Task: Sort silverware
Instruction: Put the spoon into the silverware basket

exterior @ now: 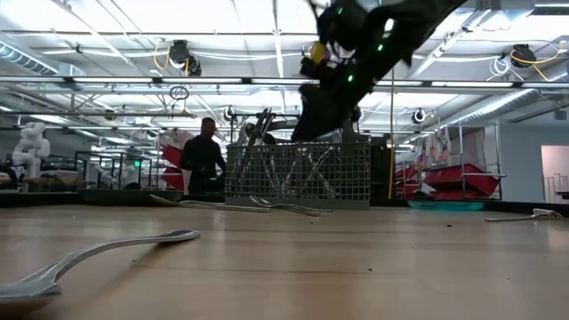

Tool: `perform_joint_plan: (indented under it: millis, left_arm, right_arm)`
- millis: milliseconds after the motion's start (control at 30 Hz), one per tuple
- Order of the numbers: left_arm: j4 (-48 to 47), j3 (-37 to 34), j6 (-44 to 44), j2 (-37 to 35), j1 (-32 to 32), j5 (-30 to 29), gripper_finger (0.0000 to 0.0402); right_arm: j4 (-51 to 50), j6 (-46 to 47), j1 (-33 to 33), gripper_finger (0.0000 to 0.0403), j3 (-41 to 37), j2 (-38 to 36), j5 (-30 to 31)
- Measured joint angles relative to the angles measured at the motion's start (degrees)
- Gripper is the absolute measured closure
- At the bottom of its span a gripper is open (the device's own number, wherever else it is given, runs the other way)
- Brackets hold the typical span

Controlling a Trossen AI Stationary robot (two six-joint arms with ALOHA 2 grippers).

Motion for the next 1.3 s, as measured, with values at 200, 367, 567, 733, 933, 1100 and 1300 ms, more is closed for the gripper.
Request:
perform_joint_plan:
  millis: [200, 367, 567, 733, 933, 1100, 1300]
  left_arm:
    - [-7.8, -5.0, 0.4, 0.0, 0.0, -0.1, 0.0291]
    - [-6.0, -12.3, 0.3, -0.3, 0.0, 0.0, 0.0291]
    - [-0.6, -19.4, -0.5, -0.3, 0.0, 1.1, 0.0291]
    - [3.6, -22.3, -1.7, -0.3, 0.0, 1.2, 0.0291]
    - [4.9, -23.3, -3.2, -0.3, 0.0, 1.2, 0.0291]
    - [5.0, -23.3, -4.5, -0.3, 0.0, 1.2, 0.0291]
    - [5.0, -23.4, -4.9, -0.3, 0.0, 1.3, 0.0291]
  right_arm:
    - [1.0, -1.7, -2.1, 0.0149, 0.2, 7.1, -2.7]
    - [4.1, -2.0, -2.7, 0.0149, 0.2, 11.6, -3.6]
    - [6.2, 3.1, -4.9, 0.0149, 0.3, 15.4, -3.0]
    - [6.8, 5.8, -6.6, 0.0156, 1.3, 17.4, -3.9]
    - [5.2, 13.1, -7.3, 0.0227, 3.0, 19.7, -8.6]
    - [4.8, 16.4, -6.5, 0.0366, 3.1, 20.5, -12.3]
    - [3.8, 16.0, -4.7, 0.0397, 3.1, 18.4, -13.6]
